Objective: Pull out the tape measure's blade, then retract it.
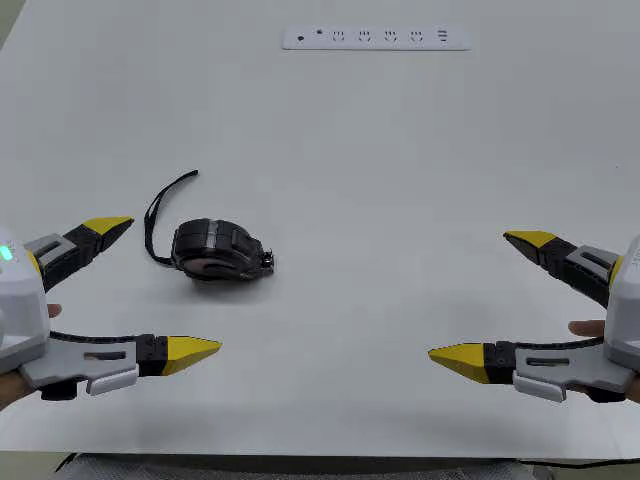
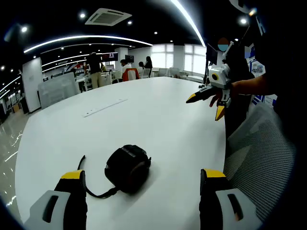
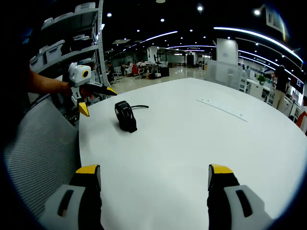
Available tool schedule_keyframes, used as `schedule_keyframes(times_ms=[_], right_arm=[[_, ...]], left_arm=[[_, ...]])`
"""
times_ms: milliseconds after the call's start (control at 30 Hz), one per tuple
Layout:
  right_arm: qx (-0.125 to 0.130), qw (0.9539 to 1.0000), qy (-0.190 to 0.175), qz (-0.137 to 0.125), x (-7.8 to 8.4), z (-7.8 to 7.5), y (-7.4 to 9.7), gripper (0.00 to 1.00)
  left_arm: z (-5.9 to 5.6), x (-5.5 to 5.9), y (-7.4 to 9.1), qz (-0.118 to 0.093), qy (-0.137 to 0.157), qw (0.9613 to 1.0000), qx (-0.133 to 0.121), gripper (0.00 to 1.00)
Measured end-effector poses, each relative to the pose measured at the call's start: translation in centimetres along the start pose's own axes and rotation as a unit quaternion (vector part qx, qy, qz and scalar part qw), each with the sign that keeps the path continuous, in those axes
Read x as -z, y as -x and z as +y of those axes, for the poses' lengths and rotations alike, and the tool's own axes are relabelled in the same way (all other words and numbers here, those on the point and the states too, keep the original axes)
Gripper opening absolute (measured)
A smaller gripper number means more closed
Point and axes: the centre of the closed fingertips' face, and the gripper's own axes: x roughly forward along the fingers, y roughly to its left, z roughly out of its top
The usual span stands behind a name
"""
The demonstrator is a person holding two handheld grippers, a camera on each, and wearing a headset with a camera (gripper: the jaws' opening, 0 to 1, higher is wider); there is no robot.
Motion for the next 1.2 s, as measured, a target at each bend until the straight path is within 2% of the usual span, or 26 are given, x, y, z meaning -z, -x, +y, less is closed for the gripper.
schedule_keyframes(times_ms=[767, 1200], right_arm=[[0.001, 1.0, 0.004, 0.001, -0.07, -0.38, -0.04, 0.94], [-0.01, 0.9997, 0.023, 0.007, -0.37, -0.96, -0.66, 0.92]], left_arm=[[-0.02, -0.15, -0.31, 0.005, -0.011, 0.9999, 0.007, 0.96], [0.11, -0.09, -0.8, 0.023, -0.029, 0.9989, 0.028, 0.93]])
